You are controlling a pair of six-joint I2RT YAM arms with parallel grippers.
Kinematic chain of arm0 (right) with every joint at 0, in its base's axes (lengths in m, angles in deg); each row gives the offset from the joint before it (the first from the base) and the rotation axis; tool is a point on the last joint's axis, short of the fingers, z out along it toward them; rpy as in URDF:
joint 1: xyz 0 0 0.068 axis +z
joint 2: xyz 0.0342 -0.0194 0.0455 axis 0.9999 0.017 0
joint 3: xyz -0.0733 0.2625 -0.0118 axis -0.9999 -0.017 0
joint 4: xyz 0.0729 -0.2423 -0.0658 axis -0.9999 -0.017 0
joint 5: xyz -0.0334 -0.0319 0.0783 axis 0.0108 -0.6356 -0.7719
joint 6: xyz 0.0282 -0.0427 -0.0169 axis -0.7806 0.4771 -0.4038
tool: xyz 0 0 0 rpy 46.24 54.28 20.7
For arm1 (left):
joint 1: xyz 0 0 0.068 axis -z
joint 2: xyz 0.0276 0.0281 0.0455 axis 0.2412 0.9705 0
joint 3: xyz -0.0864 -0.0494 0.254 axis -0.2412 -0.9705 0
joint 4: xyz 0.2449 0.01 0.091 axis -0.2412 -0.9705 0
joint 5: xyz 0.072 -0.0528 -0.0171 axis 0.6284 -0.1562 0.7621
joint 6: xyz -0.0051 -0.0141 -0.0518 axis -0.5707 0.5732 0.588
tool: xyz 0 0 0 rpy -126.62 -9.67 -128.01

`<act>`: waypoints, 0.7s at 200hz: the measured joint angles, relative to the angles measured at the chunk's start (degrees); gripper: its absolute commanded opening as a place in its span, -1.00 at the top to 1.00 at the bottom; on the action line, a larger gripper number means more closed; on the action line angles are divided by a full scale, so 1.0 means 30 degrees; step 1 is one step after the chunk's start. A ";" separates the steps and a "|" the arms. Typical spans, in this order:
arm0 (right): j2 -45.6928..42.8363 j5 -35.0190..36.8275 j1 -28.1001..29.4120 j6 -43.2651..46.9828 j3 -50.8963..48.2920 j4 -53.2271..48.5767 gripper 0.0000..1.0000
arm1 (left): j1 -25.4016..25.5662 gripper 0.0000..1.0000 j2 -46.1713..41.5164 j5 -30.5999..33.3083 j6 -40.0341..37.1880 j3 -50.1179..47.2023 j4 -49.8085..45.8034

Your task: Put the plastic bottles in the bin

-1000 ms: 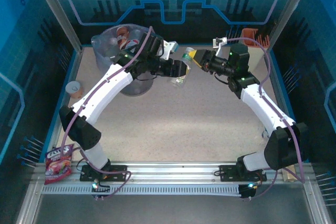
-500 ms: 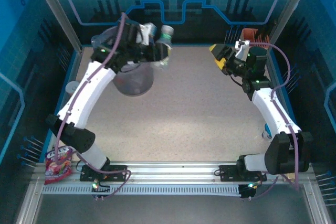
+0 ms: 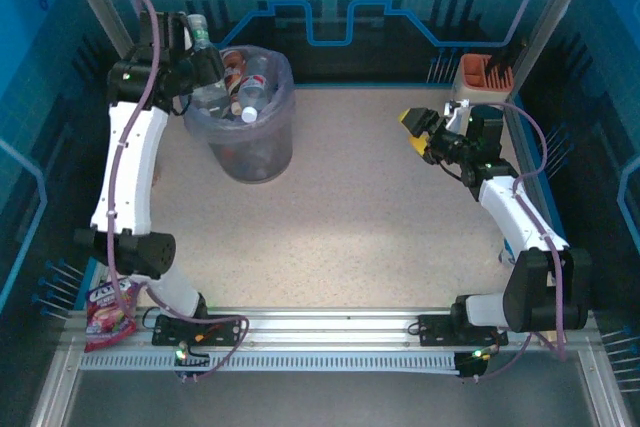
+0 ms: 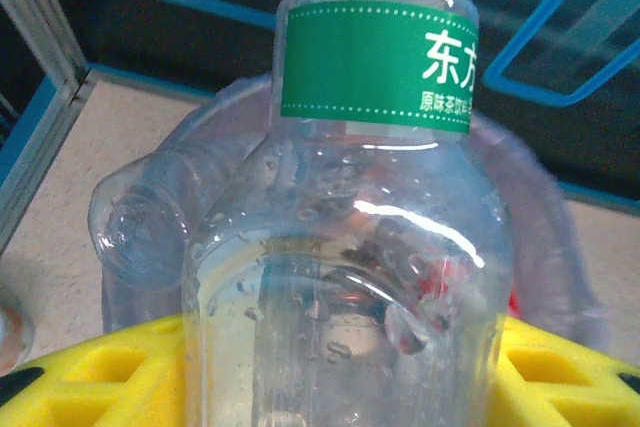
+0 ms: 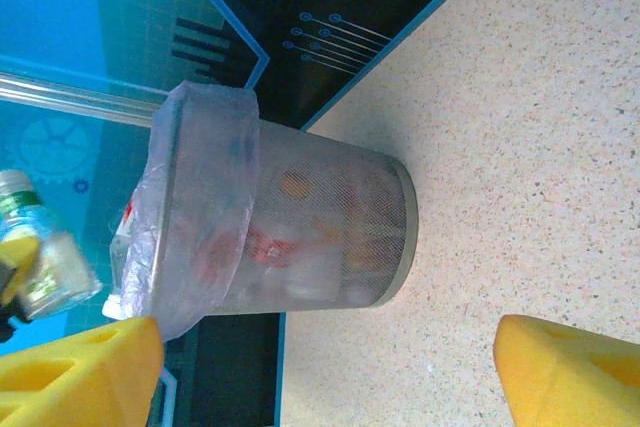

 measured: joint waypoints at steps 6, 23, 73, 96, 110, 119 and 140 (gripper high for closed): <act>0.0000 -0.0044 0.0000 0.0036 -0.0044 0.0015 -0.72 | 0.0000 -0.03 0.0313 0.0095 -0.0109 0.0000 -0.0102; 0.0000 -0.0197 0.0000 0.0073 -0.0211 0.0022 -0.72 | 0.0015 -0.12 0.0976 0.0117 -0.0204 -0.0066 -0.0299; 0.0000 -0.0321 0.0000 0.0452 -0.0386 -0.0102 -0.72 | 0.0015 -0.74 0.1311 0.0029 -0.0809 -0.0357 -0.0510; 0.0000 -0.0321 0.0000 0.0641 -0.0393 -0.0240 -0.72 | 0.0015 -0.68 0.1909 -0.0022 -0.1115 0.1064 -0.1129; 0.0000 -0.0321 0.0000 0.0714 -0.0393 -0.0255 -0.72 | 0.0022 -0.53 0.2455 -0.0015 -0.1311 0.2310 -0.1370; 0.0000 -0.0321 0.0000 0.0721 -0.0393 -0.0255 -0.72 | 0.0029 -0.39 0.2703 -0.0015 -0.1479 0.2776 -0.1377; 0.0000 -0.0321 0.0000 0.0780 -0.0444 -0.0270 -0.72 | 0.0182 -0.11 0.3031 -0.0007 -0.1676 0.2980 -0.1399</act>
